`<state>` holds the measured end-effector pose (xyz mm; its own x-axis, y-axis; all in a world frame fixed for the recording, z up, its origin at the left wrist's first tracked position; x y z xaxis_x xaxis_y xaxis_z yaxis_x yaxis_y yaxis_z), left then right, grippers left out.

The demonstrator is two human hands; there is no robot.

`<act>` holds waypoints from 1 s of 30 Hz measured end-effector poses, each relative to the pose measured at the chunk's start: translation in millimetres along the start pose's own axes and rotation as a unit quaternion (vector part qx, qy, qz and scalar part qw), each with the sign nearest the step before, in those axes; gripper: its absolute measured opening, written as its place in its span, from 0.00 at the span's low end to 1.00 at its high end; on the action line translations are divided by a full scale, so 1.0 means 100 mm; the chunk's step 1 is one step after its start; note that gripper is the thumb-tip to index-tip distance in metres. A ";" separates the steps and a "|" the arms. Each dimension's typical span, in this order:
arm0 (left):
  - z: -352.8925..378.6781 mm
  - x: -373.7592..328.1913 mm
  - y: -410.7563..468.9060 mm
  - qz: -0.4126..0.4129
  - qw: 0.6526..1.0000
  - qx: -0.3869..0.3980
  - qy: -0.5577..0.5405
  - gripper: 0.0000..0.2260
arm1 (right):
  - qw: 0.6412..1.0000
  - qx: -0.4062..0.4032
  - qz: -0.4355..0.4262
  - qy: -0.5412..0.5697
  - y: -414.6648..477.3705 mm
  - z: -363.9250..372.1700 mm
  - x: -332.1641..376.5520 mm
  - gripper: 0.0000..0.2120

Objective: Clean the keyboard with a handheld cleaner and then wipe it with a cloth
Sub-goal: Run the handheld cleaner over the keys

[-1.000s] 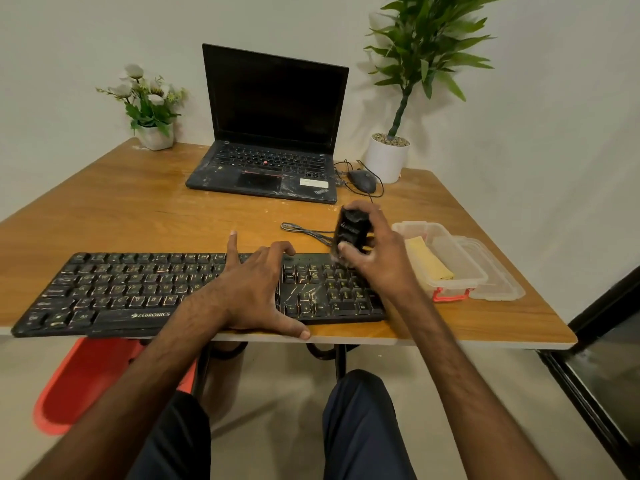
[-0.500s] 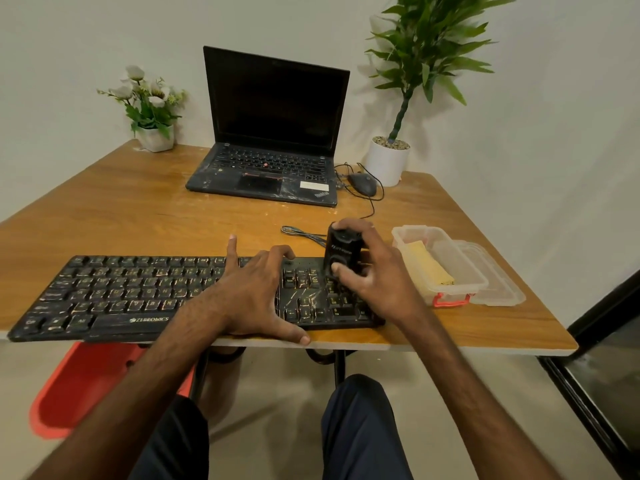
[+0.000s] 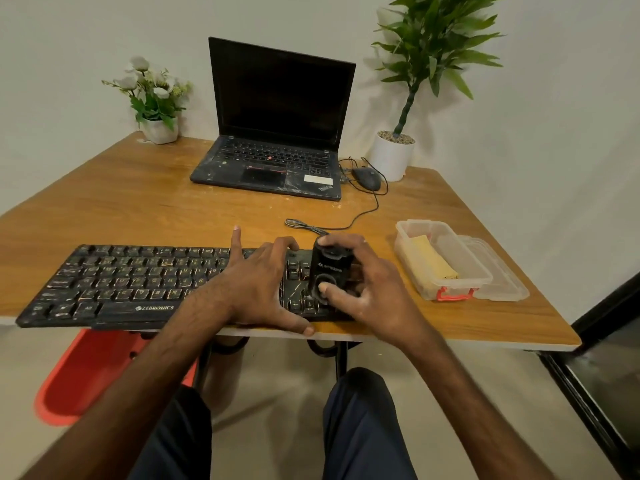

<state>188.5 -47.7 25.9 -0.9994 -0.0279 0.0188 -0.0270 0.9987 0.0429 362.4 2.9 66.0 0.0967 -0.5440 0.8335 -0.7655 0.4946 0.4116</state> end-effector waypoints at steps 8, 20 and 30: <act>0.01 -0.01 0.00 -0.003 1.000 0.004 0.011 0.59 | 0.998 -0.005 -0.006 0.070 -0.13 0.08 0.07 0.28; -0.02 -0.03 -0.01 -0.005 1.000 -0.002 0.017 0.59 | 0.998 -0.017 -0.066 -0.002 -0.27 0.17 0.15 0.29; 0.02 -0.01 -0.01 -0.001 1.000 -0.009 0.006 0.57 | 0.997 0.011 -0.073 -0.031 -0.23 0.29 0.18 0.28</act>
<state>189.3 -49.0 23.6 -0.9991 -0.0297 0.0314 -0.0277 0.9977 0.0612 362.7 -38.2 60.9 0.1693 -0.6497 0.7411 -0.7603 0.3923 0.5177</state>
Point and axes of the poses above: each hand's wrist, its own y-axis towards the middle knuckle, its own z-axis out of the palm, x = y × z, the point moved 5 cm from there along y, towards the middle knuckle, and after that the axes turned 15 degrees about y, right-handed, at the moved point
